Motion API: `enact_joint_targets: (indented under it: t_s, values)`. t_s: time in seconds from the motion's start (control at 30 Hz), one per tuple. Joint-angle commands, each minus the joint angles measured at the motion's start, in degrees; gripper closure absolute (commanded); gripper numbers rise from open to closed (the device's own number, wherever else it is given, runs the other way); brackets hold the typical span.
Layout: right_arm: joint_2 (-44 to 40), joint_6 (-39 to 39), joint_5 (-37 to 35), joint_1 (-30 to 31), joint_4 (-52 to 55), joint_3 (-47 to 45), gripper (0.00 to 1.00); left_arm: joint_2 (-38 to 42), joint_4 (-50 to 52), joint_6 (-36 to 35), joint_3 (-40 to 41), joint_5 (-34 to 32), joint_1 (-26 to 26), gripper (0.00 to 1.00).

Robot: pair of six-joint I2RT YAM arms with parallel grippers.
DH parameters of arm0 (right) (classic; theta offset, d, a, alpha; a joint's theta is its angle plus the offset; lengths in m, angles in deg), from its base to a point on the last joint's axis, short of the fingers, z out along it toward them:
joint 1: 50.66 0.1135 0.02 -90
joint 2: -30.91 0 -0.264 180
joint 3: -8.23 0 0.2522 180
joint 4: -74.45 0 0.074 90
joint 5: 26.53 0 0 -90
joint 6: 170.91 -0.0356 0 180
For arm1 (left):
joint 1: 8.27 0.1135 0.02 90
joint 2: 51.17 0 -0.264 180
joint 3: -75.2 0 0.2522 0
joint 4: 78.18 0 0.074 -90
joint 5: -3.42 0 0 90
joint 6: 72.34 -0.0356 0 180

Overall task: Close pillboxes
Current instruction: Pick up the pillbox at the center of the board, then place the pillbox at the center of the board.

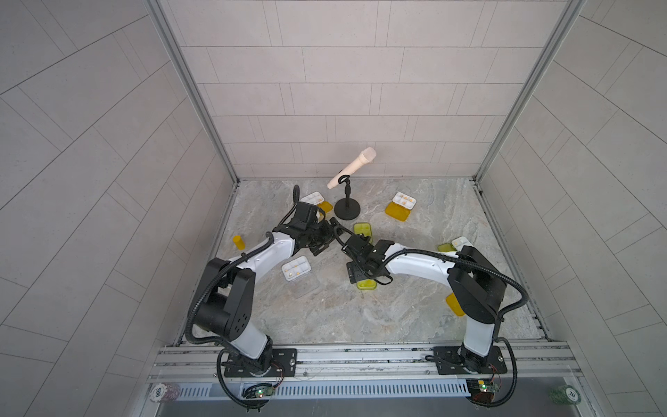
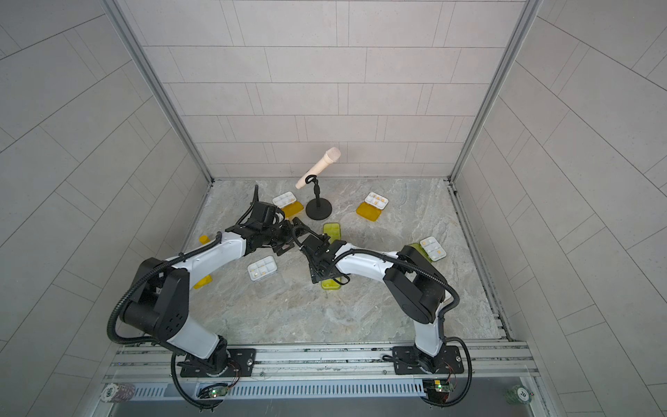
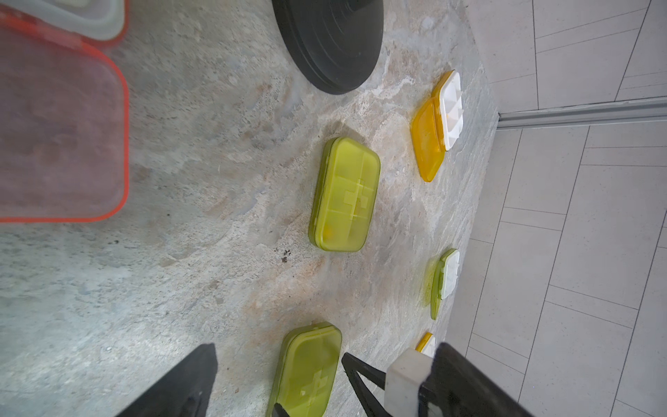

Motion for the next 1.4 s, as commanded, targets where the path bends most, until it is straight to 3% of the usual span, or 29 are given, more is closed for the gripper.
enact_joint_targets:
  t_s: [0.0,0.1,0.2,0.47,0.8,1.1,1.37]
  values:
    - [0.4,-1.2,-2.9,0.5,1.9,-1.2,0.1,1.7,-1.5,1.0,0.6,0.2,0.3,0.03]
    - [0.9,-1.2,-2.3,0.4,1.6,-2.2,0.11,1.7,-1.7,1.0,0.6,0.3,0.3,0.03]
    - [0.7,-1.3,-0.5,0.2,0.6,-3.4,0.19,1.7,-1.7,1.0,0.7,0.2,0.4,0.03]
    - [-1.5,-1.3,0.3,-0.9,-0.8,-4.9,0.3,1.6,-1.8,1.0,0.6,0.2,0.3,0.03]
    - [-5.6,2.9,-0.3,-9.1,-1.2,-5.6,0.33,1.7,-1.9,1.0,0.7,0.4,0.3,0.03]
    - [0.8,10.3,2.7,-20.2,-0.8,3.7,0.33,1.7,-2.3,1.1,0.8,0.7,0.3,0.03]
    - [11.2,13.2,3.9,-22.6,1.5,15.9,0.34,1.5,-2.6,1.3,0.9,0.9,0.3,0.03]
